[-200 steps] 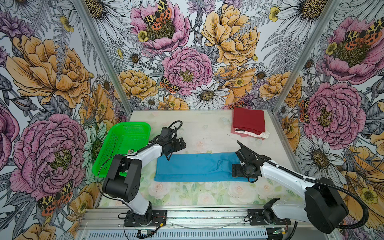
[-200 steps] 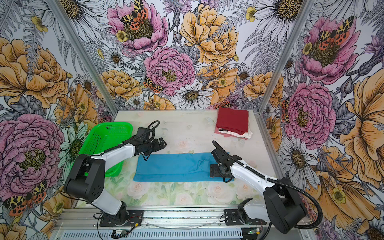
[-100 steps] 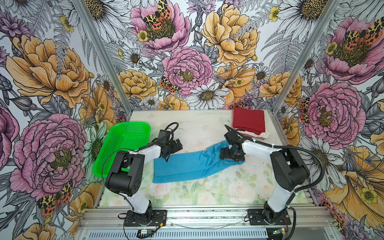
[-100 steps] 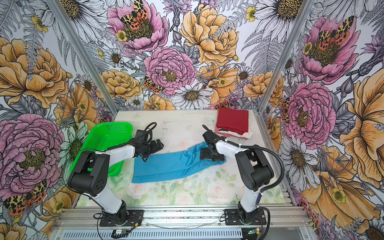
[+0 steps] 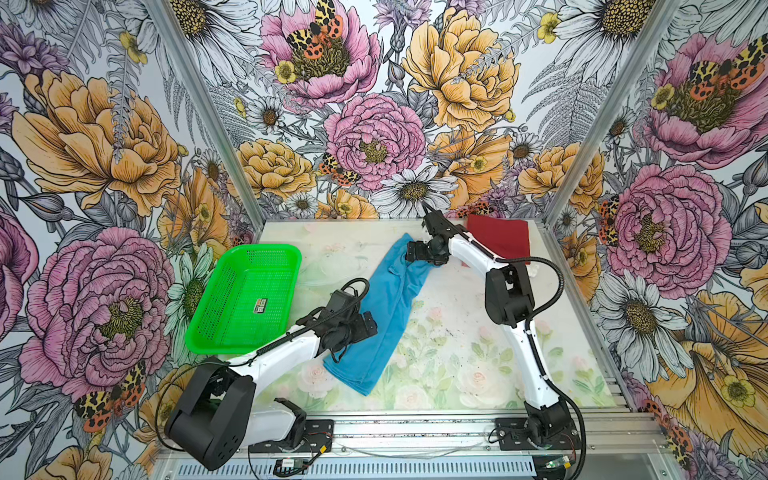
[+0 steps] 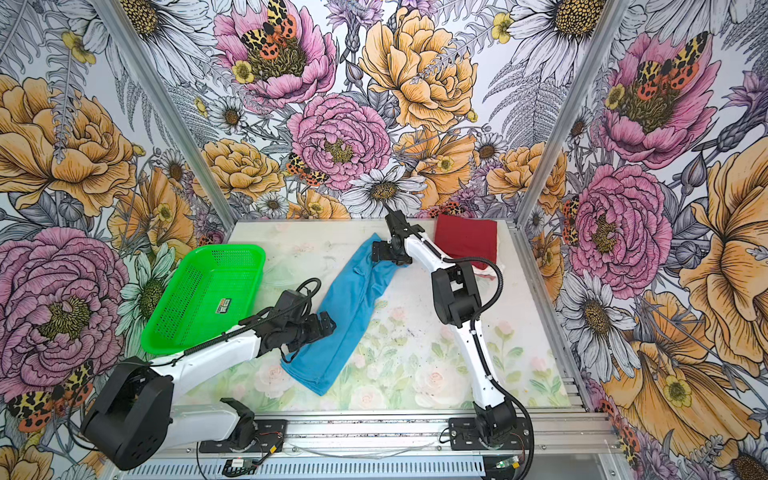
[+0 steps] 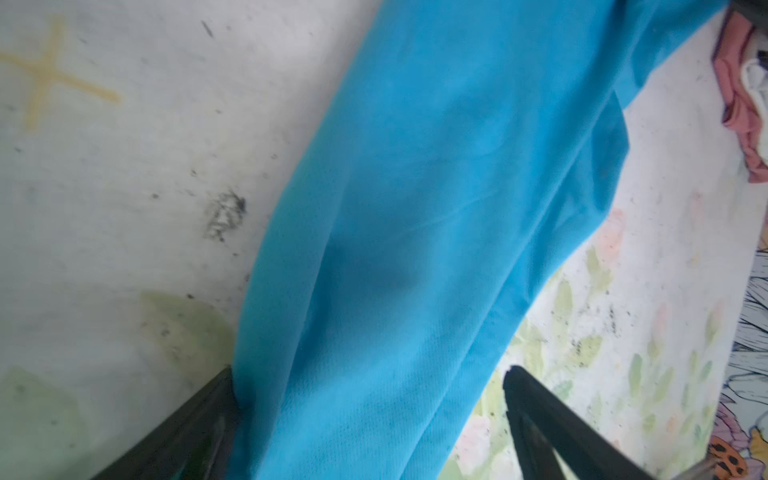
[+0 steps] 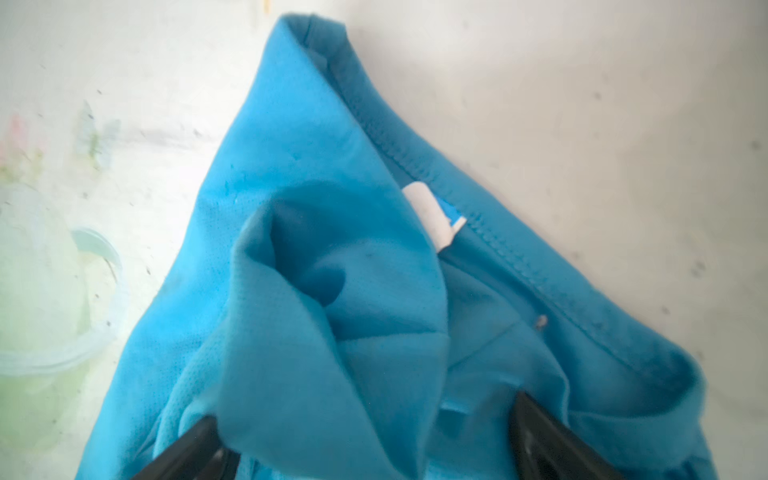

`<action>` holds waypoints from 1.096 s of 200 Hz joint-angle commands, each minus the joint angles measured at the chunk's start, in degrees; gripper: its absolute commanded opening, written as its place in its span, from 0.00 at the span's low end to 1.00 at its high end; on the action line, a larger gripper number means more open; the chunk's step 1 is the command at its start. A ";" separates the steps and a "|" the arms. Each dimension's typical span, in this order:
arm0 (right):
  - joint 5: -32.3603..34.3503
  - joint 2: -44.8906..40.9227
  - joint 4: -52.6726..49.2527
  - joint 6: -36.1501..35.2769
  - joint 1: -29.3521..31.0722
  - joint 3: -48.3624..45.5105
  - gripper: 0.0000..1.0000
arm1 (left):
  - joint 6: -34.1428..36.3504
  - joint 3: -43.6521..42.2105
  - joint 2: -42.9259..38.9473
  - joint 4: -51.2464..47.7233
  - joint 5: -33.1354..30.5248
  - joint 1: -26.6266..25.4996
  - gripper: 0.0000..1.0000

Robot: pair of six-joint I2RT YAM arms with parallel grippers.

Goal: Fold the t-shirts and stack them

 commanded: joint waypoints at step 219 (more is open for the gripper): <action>-1.62 -14.86 5.02 1.13 14.17 -25.19 0.99 | 4.73 -4.95 -5.55 -6.29 4.96 5.65 0.99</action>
